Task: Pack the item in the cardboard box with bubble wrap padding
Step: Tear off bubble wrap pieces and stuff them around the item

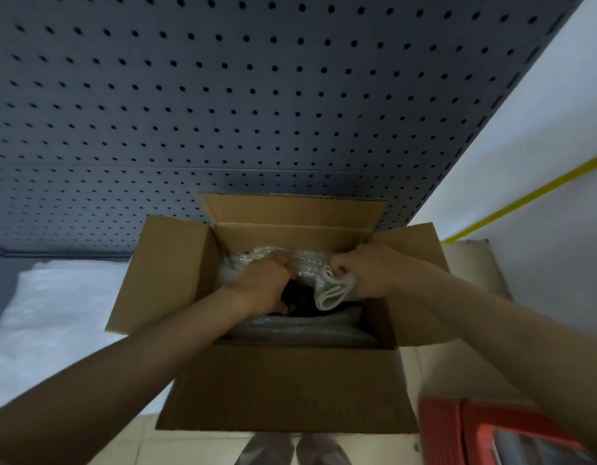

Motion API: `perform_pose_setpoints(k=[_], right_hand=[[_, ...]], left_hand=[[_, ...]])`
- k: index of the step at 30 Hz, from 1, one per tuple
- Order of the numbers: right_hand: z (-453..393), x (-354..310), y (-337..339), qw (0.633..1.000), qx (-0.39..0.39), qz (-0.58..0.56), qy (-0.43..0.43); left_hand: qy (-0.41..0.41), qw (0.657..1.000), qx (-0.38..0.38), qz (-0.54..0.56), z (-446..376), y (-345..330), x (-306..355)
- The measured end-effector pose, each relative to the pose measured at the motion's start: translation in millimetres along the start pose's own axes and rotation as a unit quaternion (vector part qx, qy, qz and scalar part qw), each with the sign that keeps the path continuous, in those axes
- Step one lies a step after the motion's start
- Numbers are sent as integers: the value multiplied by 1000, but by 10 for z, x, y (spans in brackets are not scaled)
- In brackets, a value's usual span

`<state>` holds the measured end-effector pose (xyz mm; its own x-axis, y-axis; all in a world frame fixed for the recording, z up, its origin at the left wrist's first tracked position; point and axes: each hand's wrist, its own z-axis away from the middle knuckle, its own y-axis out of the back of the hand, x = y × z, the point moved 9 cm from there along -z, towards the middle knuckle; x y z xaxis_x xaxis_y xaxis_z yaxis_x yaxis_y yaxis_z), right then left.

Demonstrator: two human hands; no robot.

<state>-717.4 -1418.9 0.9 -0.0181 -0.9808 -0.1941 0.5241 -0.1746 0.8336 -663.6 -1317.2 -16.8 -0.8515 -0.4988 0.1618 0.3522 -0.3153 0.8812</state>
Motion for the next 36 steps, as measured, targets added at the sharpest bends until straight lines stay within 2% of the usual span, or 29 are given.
perform_pose_setpoints(k=[6,9,13,15,20,23,25,31,36], right_hand=[[-166,30,-205,996,-89,13,-11],[-167,26,-259,994,-111,15,16],[-255,7,-321,987,-121,99,27],[-334,2,-326,985,-102,136,24],[-488,1,-266,985,2,174,-13],[-552,-53,-328,980,37,187,-47],[-547,-77,-353,977,52,201,-39],[-522,-116,-386,977,24,209,28],[-573,-53,-305,983,-4,180,-20]], left_hand=[[19,999,3,43,-17,-67,-17],[28,998,3,52,-1,-83,-36],[39,998,0,58,-14,-102,-42],[40,998,-2,55,-19,-111,-35],[31,997,0,69,-30,-108,-43],[31,997,4,72,-42,-110,-40],[32,997,7,75,-33,-108,-52],[18,995,0,100,24,-150,-67],[10,996,-30,88,-3,-219,-23]])
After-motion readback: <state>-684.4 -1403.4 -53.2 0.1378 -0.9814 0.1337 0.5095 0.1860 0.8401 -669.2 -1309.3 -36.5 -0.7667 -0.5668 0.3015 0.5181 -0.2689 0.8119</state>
